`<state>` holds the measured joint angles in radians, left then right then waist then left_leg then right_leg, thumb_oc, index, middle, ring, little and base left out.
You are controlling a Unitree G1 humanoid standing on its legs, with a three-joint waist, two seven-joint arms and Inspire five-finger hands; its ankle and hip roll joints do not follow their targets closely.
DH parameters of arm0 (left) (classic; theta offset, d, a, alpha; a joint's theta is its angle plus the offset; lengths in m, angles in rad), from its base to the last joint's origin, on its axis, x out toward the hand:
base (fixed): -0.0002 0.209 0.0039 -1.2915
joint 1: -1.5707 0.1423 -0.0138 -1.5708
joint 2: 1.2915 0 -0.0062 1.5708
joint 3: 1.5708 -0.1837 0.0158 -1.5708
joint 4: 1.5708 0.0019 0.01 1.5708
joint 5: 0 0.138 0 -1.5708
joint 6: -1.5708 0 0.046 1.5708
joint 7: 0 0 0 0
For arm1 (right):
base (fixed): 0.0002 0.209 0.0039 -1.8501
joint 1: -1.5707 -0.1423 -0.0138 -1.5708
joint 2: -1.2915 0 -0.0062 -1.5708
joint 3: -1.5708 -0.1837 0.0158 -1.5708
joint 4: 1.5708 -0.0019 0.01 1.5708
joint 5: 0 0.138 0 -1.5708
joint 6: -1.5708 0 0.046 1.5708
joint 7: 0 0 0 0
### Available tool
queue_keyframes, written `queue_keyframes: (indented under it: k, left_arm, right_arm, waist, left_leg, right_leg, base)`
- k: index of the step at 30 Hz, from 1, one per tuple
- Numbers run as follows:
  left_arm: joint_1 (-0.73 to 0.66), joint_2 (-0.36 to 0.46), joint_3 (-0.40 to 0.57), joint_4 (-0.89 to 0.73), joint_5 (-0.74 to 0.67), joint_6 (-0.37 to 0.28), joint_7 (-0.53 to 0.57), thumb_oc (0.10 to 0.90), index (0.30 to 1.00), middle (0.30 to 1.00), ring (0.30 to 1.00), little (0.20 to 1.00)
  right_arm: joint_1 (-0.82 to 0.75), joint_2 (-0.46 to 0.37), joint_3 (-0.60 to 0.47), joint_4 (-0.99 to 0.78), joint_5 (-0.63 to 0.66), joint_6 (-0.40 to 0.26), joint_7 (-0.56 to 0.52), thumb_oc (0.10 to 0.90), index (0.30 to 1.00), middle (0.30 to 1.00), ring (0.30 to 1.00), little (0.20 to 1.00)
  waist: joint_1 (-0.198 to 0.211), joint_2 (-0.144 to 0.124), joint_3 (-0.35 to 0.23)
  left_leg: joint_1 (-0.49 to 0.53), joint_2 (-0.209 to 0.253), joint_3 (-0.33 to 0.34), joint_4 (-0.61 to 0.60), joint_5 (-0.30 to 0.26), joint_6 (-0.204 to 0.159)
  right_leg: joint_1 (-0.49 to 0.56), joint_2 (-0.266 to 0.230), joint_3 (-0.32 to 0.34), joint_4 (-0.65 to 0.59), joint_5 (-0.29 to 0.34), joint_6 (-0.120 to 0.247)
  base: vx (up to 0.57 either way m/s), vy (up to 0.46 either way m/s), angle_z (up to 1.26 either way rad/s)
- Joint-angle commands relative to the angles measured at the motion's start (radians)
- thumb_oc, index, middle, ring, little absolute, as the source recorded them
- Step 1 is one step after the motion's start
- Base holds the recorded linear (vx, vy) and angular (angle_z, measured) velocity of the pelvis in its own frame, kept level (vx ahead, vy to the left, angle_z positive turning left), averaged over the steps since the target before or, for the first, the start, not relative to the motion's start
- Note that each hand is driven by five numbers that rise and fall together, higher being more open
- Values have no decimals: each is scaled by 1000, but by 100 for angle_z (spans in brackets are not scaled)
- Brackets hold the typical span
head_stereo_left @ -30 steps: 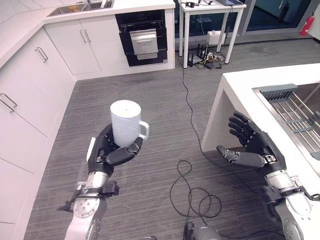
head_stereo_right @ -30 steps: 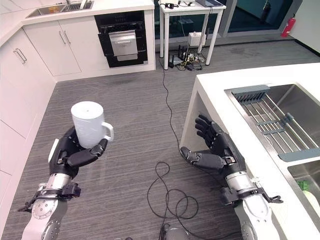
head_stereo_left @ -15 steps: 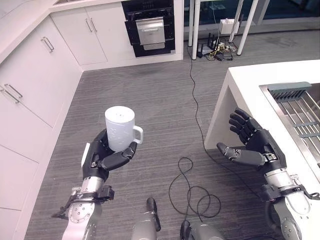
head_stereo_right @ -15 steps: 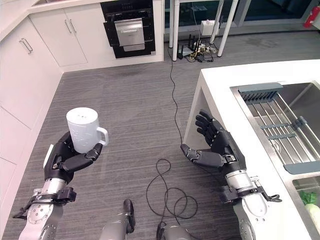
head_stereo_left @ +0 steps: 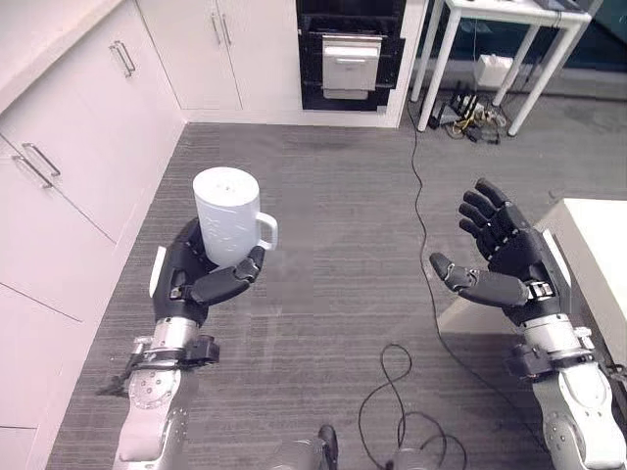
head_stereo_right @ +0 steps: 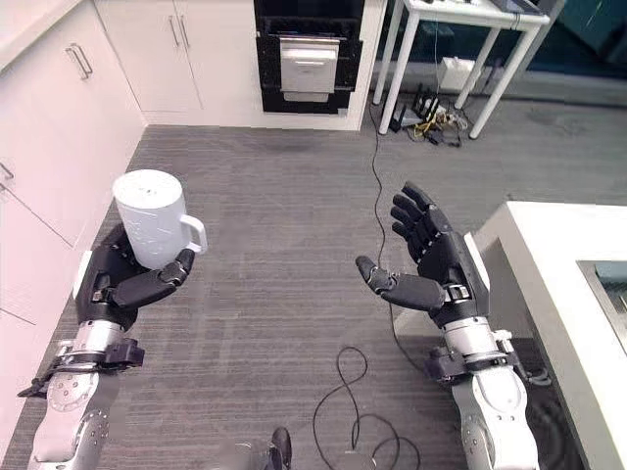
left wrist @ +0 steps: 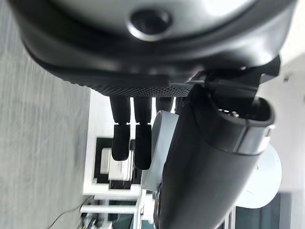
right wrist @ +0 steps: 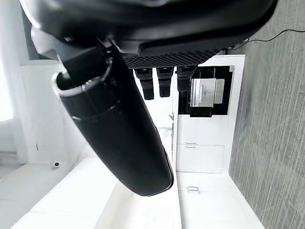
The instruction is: Place the dishes in the dishwasher.
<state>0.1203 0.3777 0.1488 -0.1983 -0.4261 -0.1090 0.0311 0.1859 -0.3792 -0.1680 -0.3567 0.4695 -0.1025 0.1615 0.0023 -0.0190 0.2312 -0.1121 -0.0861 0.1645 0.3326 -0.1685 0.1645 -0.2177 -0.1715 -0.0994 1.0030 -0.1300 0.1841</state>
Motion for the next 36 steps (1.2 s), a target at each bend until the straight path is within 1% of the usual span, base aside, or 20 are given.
queue_keyframes:
  k: [1,3,4,7,10,13,14,15,16,17,19,21,22,23,24,26,28,29,33,36]
  left_arm:
    - [-29,52,25,-123,-16,-76,-6,400,300,300,300,300]
    - [-39,60,28,-118,-20,-72,-17,400,300,300,300,300]
    - [-40,66,34,-116,-23,-76,-29,400,300,300,300,300]
    - [-41,65,29,-110,-19,-96,-19,400,300,300,300,300]
    - [-44,68,-3,-116,-10,-116,5,400,300,300,300,300]
    - [-62,67,-13,-125,-27,-124,40,400,300,300,300,300]
    - [-58,62,-14,-133,-46,-124,42,400,300,300,300,300]
    - [-35,46,-6,-141,-77,-123,9,400,300,300,300,300]
    - [-33,44,-5,-142,-79,-120,6,400,300,300,300,300]
    - [-25,35,-7,-142,-86,-120,-5,400,300,300,300,300]
    - [-20,27,-13,-133,-87,-126,-16,400,300,300,300,300]
    - [-19,22,-23,-128,-81,-133,-19,400,300,300,300,300]
    - [-5,22,-21,-129,-88,-140,-27,400,300,300,300,300]
    - [8,23,-19,-125,-92,-145,-37,400,300,300,300,300]
    - [14,25,-19,-122,-94,-150,-38,400,300,300,300,300]
    - [23,24,-24,-118,-96,-159,-31,400,300,300,300,300]
    - [26,19,-23,-105,-97,-164,-31,400,300,300,300,300]
    - [25,11,-20,-96,-99,-162,-31,400,300,300,300,300]
    - [34,13,1,-104,-108,-166,-14,400,300,300,300,300]
    - [28,18,18,-109,-114,-166,-22,400,300,300,300,300]
  right_arm:
    - [-83,-55,-12,-47,-21,-100,-1,800,900,900,900,900]
    - [-82,-80,-32,-51,11,-100,-3,800,900,900,900,900]
    - [-76,-96,-56,-53,36,-103,12,800,900,900,900,900]
    - [-73,-95,-63,-61,50,-108,37,800,900,900,900,900]
    - [-84,-99,-35,-70,22,-95,11,800,900,900,900,900]
    - [-125,-113,-19,-76,2,-73,-6,800,900,900,900,900]
    - [-111,-117,-31,-81,13,-64,-11,800,900,900,900,900]
    - [-82,-124,-54,-86,45,-65,15,800,900,900,900,900]
    - [-80,-123,-56,-86,44,-65,19,800,900,900,900,900]
    - [-74,-126,-58,-83,42,-65,28,800,900,900,900,900]
    - [-78,-123,-51,-68,36,-66,38,800,900,900,900,900]
    - [-88,-119,-34,-57,21,-63,30,800,900,900,900,900]
    - [-97,-118,-27,-51,14,-58,28,800,900,900,900,900]
    - [-101,-115,-21,-46,4,-57,31,800,900,900,900,900]
    - [-100,-113,-18,-43,-7,-58,33,800,900,900,900,900]
    - [-93,-109,-7,-41,-22,-65,34,800,900,900,900,900]
    - [-90,-123,-7,-45,-13,-54,33,800,900,900,900,900]
    - [-95,-136,-5,-47,-6,-36,28,800,900,900,900,900]
    - [-58,-126,-17,-57,-1,-45,62,800,900,900,900,900]
    - [-58,-126,-30,-52,11,-47,67,800,900,900,900,900]
  waist:
    - [-20,26,-64]
    - [-26,23,-55]
    - [-40,14,-44]
    - [-77,-2,-30]
    - [-98,-6,-53]
    - [-108,-4,-77]
    - [-111,-7,-87]
    - [-105,-13,-91]
    - [-101,-18,-90]
    - [-91,-27,-83]
    - [-82,-30,-70]
    - [-69,-35,-48]
    - [-64,-30,-40]
    - [-61,-20,-33]
    - [-57,-13,-27]
    - [-51,31,-19]
    - [-42,49,-22]
    - [-36,46,-29]
    - [-37,43,-40]
    - [-16,29,-51]
  left_leg:
    - [15,83,-42,-33,-81,-96]
    - [27,82,-58,-33,-77,-110]
    - [49,79,-55,-33,-87,-118]
    - [103,64,-22,-33,-136,-117]
    - [140,60,-13,-33,-168,-115]
    - [216,88,0,-33,-197,-137]
    - [244,103,6,-33,-151,-160]
    - [280,119,10,45,10,-213]
    - [261,117,8,82,30,-218]
    - [186,111,4,230,66,-225]
    - [85,129,6,362,61,-214]
    - [18,135,35,309,16,-178]
    - [44,136,65,184,9,-170]
    - [63,139,95,41,37,-178]
    - [58,146,104,-33,52,-184]
    - [-54,201,60,-33,43,-220]
    - [-131,241,48,-33,78,-246]
    - [-125,251,68,-33,73,-243]
    - [-85,248,69,-33,34,-223]
    - [-81,203,43,-33,13,-201]
  right_leg:
    - [119,114,-127,-379,-15,-55]
    - [138,142,-139,-563,-31,-71]
    - [121,129,-145,-703,-21,-73]
    - [-21,59,-109,-703,44,-38]
    - [-39,60,-63,-703,40,-34]
    - [-15,74,-64,-703,16,-65]
    - [2,88,-53,-703,-3,-84]
    - [43,108,-40,-703,-43,-119]
    - [46,107,-35,-703,-46,-125]
    - [69,111,-23,-703,-58,-145]
    - [89,113,-34,-703,-66,-161]
    - [124,106,-51,-703,-79,-161]
    - [140,106,-60,-703,-91,-152]
    - [154,111,-64,-703,-100,-145]
    - [164,114,-66,-703,-108,-138]
    - [192,158,-81,-703,-134,-133]
    - [223,180,-89,-703,-165,-138]
    - [251,163,-101,-703,-196,-138]
    - [290,144,-96,-703,-219,-128]
    - [319,121,-81,-703,-222,-110]
  base:
    - [183,-89,-27]
    - [206,-170,-42]
    - [217,-219,-25]
    - [201,-190,12]
    - [346,-384,16]
    - [429,-473,21]
    - [542,-649,-3]
    - [409,-542,-22]
    - [288,-447,-34]
    - [79,-231,-49]
    - [81,-203,-39]
    - [107,-58,-24]
    - [160,80,-30]
    - [175,112,-23]
    - [117,118,-89]
    - [168,146,-60]
    - [306,181,29]
    - [332,236,19]
    - [320,320,-41]
    - [221,266,2]
